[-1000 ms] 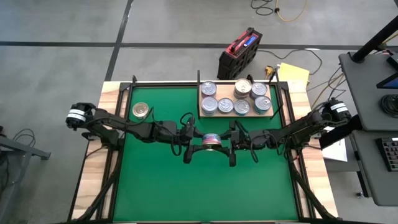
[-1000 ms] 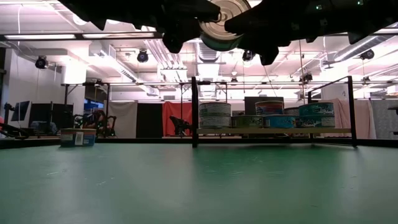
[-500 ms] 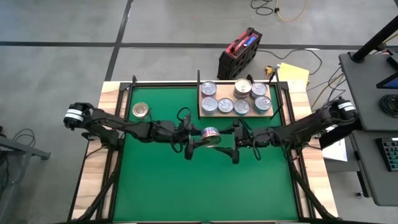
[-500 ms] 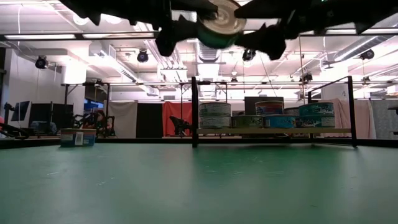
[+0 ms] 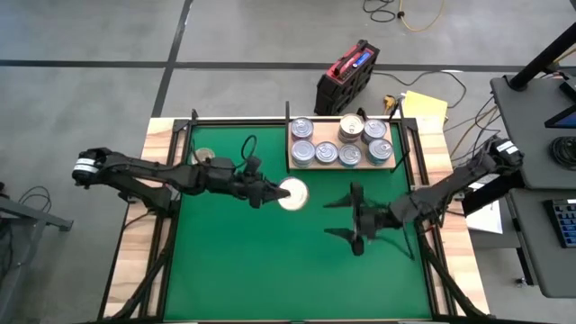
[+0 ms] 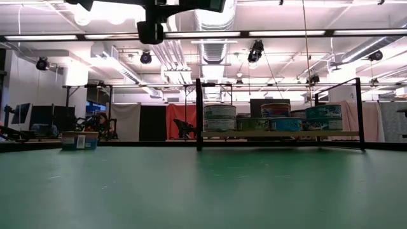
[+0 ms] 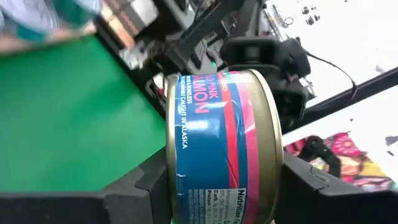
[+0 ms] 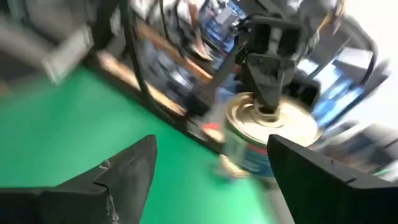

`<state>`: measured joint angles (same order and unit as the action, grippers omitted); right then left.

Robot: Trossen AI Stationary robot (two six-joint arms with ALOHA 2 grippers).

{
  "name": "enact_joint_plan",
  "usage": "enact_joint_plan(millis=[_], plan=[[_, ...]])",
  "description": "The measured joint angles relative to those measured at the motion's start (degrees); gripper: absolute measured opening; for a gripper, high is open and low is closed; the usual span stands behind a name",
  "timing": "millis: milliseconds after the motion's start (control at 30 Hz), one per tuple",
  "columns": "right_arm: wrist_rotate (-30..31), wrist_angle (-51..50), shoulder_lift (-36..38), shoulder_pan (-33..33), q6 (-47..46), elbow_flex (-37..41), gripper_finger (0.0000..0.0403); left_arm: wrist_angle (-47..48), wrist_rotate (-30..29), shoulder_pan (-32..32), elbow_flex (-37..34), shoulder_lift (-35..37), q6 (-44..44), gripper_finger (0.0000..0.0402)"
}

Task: Stack canned seafood by type on shelf
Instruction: Stack the blue/pink tuna can on top of the blue/pink tuna can on the shelf

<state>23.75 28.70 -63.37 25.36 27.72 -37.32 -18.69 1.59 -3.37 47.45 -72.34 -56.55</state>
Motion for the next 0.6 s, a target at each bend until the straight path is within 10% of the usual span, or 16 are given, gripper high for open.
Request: enact_joint_plan(millis=[300,600], plan=[[31.52,2.95,-13.02,5.67,40.83,-9.58,0.0270,-3.20,-1.27,-0.07,-0.03,-1.19,-6.98,0.0176],[40.75,3.23,-23.41,5.02,58.98,-19.25,0.0236,-11.95,-0.23,0.12,0.10,-4.15,-7.18,0.0176]])
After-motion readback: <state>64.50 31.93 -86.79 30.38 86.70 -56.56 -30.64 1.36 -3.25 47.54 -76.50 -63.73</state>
